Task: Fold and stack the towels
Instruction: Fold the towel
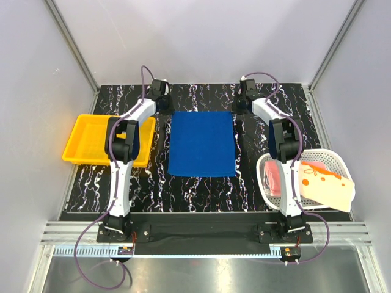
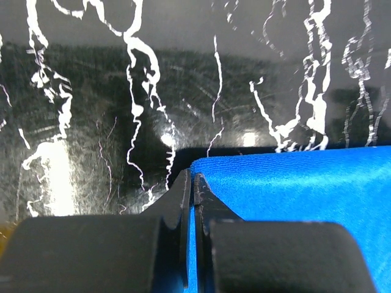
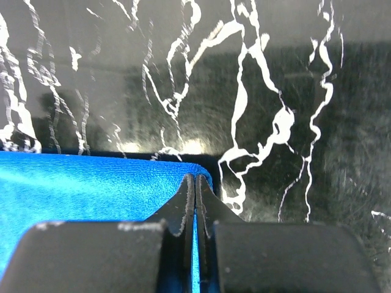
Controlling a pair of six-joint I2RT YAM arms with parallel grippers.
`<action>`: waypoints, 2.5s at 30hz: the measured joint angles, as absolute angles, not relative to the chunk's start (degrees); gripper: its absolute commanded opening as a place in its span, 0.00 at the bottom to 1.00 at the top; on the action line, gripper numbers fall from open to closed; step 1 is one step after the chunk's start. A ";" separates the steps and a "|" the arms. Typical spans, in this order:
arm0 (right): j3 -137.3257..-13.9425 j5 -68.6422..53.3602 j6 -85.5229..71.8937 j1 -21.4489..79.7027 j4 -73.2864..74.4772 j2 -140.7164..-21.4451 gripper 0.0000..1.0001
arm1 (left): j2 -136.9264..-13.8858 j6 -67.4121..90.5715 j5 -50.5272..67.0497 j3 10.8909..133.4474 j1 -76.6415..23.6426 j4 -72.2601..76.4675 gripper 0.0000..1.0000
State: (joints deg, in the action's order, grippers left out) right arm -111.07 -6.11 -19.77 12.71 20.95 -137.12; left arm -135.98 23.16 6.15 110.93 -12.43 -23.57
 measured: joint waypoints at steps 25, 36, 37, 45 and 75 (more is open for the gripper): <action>-89.34 -9.28 -21.43 12.38 11.66 -118.30 0.00 | -118.96 25.96 10.57 93.97 -11.90 -16.99 0.00; -68.36 -12.23 -25.89 12.49 7.46 -102.85 0.00 | -105.16 28.42 10.04 75.48 -13.50 -14.92 0.00; -66.87 -12.34 -26.22 12.60 7.42 -101.25 0.00 | -103.81 28.62 9.87 74.06 -13.85 -14.90 0.00; -57.63 -12.64 -27.81 14.74 7.60 -90.74 0.00 | -95.42 30.11 6.94 63.90 -17.45 -14.46 0.00; -37.43 -8.60 -30.04 20.80 11.03 -72.07 0.20 | -79.81 33.34 1.69 42.59 -24.29 -13.28 0.08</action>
State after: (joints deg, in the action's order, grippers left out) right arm -37.43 -8.60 -30.04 20.80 11.03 -72.07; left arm -79.81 33.34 1.69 42.59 -24.29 -13.28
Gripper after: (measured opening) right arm 0.115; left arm 0.050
